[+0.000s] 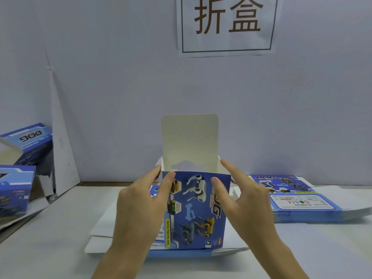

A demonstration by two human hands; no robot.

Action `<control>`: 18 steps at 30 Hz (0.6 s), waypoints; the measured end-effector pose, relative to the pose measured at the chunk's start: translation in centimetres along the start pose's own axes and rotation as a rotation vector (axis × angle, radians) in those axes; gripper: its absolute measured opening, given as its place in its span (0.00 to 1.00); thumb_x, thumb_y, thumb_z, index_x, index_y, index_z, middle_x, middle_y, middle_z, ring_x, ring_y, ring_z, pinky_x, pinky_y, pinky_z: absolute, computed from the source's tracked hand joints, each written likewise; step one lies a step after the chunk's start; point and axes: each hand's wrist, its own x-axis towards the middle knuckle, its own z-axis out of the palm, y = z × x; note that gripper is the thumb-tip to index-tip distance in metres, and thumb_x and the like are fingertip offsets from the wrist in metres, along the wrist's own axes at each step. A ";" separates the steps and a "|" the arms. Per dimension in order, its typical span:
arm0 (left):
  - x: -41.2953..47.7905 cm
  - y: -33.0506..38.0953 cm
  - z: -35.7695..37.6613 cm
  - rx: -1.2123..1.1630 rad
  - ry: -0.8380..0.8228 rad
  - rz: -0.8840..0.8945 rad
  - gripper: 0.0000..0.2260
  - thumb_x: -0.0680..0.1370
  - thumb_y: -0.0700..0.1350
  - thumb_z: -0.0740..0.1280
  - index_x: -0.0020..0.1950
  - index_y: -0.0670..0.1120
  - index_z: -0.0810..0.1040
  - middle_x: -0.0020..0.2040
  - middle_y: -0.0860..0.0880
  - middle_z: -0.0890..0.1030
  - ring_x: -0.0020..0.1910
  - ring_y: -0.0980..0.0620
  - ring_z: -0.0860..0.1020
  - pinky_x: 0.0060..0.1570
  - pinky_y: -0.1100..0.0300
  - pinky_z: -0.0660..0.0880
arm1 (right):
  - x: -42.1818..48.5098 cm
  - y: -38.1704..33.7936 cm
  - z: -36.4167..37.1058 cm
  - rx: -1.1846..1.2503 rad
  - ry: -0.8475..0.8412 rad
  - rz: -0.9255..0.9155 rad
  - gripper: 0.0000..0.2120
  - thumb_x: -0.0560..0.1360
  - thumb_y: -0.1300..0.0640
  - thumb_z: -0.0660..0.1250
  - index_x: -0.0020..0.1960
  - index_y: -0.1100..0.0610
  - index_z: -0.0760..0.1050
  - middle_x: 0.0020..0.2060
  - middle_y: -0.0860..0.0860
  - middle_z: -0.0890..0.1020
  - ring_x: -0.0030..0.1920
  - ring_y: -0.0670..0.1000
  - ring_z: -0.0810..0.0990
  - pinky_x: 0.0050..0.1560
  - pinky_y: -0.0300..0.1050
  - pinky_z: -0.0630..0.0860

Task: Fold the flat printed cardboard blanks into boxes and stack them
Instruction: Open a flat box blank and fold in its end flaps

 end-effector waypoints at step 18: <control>0.3 -2.8 2.3 -0.504 -0.187 -0.206 0.47 0.57 0.61 0.73 0.71 0.69 0.52 0.60 0.76 0.68 0.62 0.68 0.71 0.61 0.60 0.73 | 0.6 0.7 -0.6 0.407 -0.117 0.071 0.13 0.71 0.50 0.65 0.55 0.40 0.72 0.55 0.37 0.78 0.56 0.34 0.76 0.39 0.29 0.78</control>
